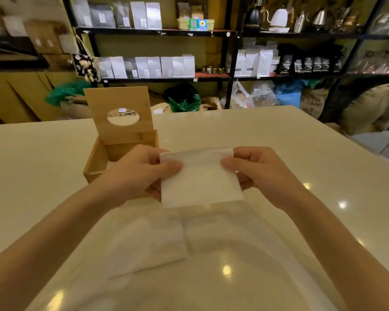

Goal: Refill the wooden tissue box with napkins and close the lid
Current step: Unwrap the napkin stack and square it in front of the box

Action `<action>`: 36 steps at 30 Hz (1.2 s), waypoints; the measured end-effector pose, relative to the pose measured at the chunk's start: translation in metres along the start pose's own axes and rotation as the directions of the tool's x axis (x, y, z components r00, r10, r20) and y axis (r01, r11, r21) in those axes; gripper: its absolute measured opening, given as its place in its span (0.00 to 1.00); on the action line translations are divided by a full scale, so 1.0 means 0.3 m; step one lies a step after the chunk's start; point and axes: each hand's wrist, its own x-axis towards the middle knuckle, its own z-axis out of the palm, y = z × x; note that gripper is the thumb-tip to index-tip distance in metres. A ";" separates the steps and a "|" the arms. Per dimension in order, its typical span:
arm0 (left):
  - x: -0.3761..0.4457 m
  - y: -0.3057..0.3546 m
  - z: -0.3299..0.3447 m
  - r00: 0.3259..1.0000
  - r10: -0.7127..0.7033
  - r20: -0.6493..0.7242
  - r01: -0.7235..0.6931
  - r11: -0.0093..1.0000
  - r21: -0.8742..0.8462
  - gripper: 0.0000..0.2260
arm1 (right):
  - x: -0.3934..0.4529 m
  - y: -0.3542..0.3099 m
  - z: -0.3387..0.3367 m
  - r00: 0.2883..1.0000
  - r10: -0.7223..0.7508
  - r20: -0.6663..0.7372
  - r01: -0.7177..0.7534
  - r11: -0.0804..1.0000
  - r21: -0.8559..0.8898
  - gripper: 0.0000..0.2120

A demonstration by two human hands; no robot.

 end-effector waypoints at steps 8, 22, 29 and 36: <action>-0.177 -0.145 -0.113 0.967 -0.216 0.132 0.230 0.968 -0.100 0.12 | -0.031 0.028 0.172 0.928 0.194 0.320 -0.208 0.978 0.012 0.05; -0.235 -0.287 -0.111 0.959 -0.283 -0.005 0.283 0.959 0.005 0.10 | -0.054 0.105 0.297 0.961 0.207 0.181 -0.166 0.962 -0.217 0.06; -0.243 -0.313 -0.104 0.978 -0.132 -0.159 0.179 0.926 0.334 0.10 | -0.058 0.130 0.301 0.997 -0.014 0.076 0.056 0.809 -0.585 0.16; -0.256 -0.330 -0.098 0.962 0.200 -0.186 -0.015 0.719 0.695 0.18 | -0.059 0.141 0.290 0.905 -0.149 0.399 0.411 0.552 -0.726 0.20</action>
